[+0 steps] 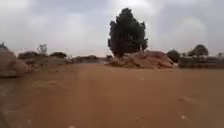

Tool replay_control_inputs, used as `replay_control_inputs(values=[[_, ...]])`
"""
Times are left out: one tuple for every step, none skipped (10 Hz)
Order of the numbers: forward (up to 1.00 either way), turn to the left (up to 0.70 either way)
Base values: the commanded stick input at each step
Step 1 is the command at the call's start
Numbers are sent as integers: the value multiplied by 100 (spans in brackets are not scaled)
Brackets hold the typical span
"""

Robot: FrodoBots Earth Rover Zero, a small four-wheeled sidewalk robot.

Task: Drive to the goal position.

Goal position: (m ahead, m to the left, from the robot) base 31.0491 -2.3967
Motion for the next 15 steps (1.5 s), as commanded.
replay_control_inputs(values=[[50, 0], [50, 0], [50, 0], [50, 0], [50, 0], [50, 0], [50, 0], [50, 0], [50, 0], [50, 0], [50, 0], [50, 0], [50, 0], [50, 0], [50, 0]])
